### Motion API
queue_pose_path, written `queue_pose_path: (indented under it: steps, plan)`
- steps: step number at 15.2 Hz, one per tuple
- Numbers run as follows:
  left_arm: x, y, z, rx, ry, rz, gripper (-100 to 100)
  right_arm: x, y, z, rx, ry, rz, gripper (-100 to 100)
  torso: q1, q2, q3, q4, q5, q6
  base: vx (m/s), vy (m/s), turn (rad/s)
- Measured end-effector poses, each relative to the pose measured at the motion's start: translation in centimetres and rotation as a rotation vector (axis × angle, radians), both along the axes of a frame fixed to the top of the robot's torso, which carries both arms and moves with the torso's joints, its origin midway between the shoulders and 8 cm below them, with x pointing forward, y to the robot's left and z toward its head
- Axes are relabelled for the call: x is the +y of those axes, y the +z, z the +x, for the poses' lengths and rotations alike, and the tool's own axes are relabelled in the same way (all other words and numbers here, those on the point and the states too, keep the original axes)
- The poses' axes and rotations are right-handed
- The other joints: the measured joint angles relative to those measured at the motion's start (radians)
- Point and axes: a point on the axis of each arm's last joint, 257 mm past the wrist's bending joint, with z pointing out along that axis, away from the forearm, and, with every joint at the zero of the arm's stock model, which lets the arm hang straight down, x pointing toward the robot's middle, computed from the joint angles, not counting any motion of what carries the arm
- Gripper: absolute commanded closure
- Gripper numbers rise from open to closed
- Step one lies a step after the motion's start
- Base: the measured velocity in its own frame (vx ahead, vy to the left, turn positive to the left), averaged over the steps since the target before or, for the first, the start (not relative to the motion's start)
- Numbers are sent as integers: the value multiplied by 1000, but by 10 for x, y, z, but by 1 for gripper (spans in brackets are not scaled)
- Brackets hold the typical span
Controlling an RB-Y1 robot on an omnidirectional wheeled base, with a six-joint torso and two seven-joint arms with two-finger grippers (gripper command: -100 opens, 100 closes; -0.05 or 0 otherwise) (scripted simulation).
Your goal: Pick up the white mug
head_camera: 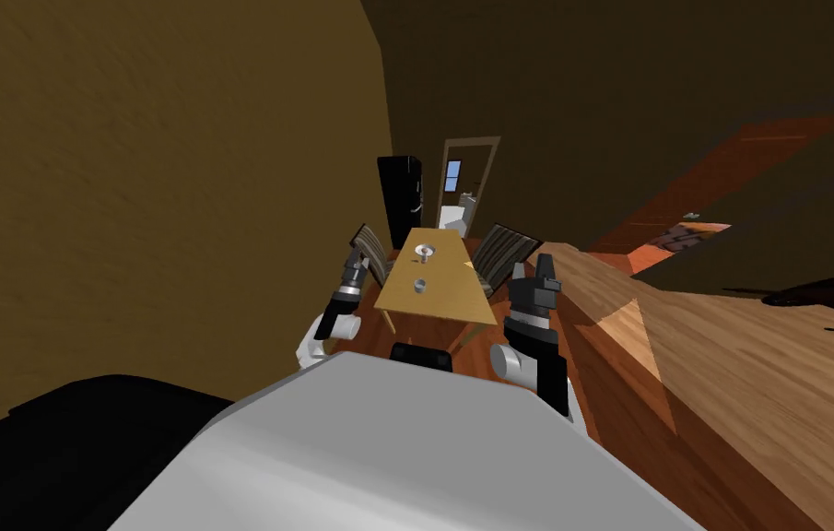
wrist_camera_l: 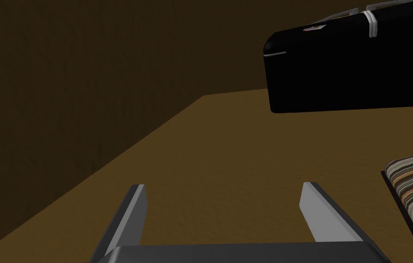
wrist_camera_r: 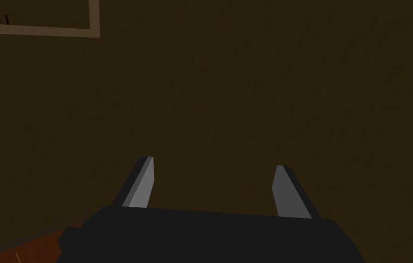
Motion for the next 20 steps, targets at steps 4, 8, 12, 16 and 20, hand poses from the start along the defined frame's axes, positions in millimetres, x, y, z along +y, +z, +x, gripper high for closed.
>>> queue_pose_path:
  steps: [4, 8, 12, 16, 20]
  plan:
    - [13, -22, 15, 89, 6, -4, -100, 0, 0, 0, 0, 0, 0, 0, 0, 0, 0, 0, 0, 0, -37, 59, -188]
    - [23, -42, 27, 169, 16, -11, -100, 0, 0, 0, 0, 0, 0, 0, -1, -1, -1, 0, 0, 0, -22, 42, -156]
    - [36, -61, 38, 247, 32, -22, -100, 0, 0, 0, 0, 0, 0, 0, -1, -1, -1, 0, 0, -1, -30, 43, -213]
    - [52, -84, 47, 329, 56, -35, -100, 0, 0, 0, 0, 0, 0, 0, -1, -2, -1, 0, 0, 0, -23, 40, -219]
    - [67, -102, 54, 401, 80, -51, -100, 0, 0, 0, 0, 0, 0, 0, -2, -2, -1, 0, 0, 0, -20, 28, -148]
